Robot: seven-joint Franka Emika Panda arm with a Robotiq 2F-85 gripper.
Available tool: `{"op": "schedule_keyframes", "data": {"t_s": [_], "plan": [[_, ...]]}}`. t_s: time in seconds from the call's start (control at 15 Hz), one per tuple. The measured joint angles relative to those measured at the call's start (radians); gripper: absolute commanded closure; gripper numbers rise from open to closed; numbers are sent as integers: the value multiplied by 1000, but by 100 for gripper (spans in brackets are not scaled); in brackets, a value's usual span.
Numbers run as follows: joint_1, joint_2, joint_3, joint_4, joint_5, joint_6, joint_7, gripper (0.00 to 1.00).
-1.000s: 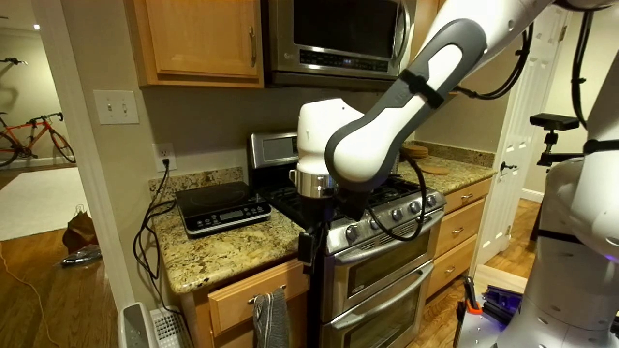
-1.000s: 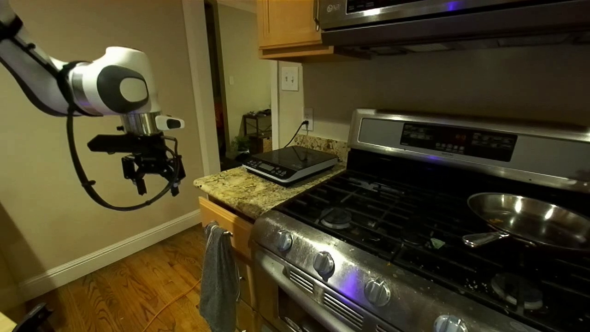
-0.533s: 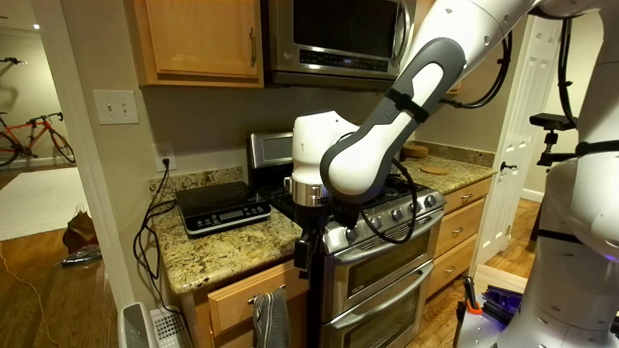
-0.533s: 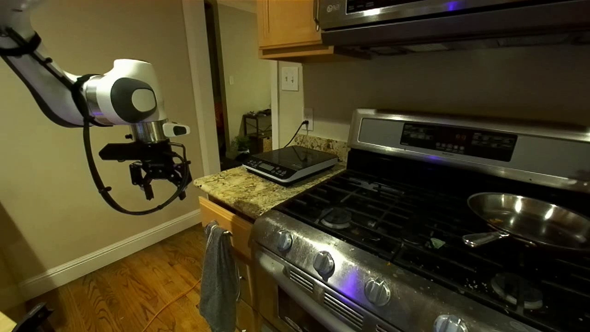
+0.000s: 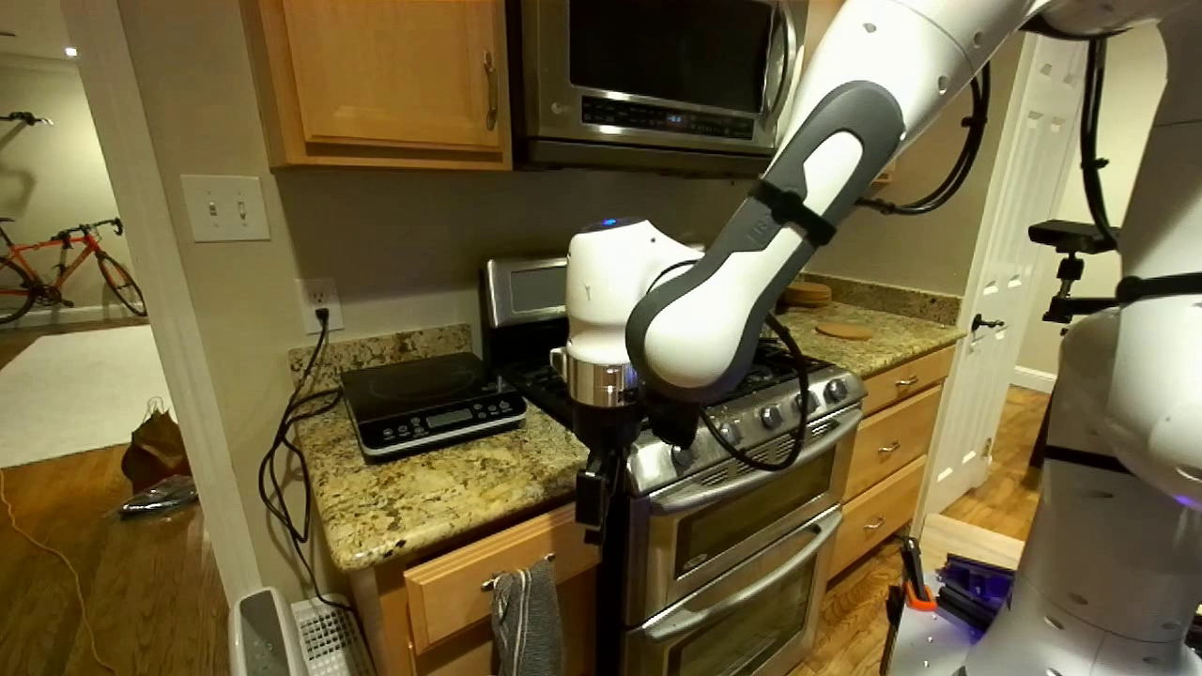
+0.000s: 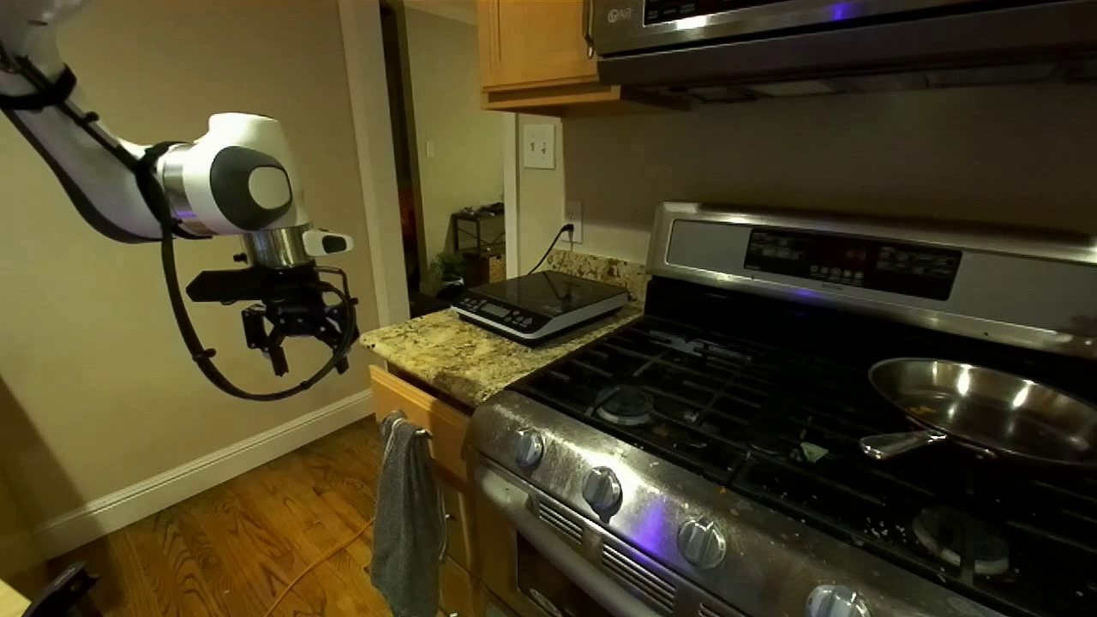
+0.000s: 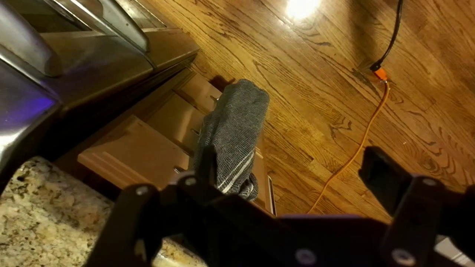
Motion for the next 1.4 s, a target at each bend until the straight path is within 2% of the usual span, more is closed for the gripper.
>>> {"op": "schedule_keyframes", "data": {"t_s": [0.33,0.93,1.4], "plan": [[0,102,-28,32,-106,46,30,0],[36,347,-87,172,-175,241,23,0],[62,369,-109,197,-179,245,22,0]]}}
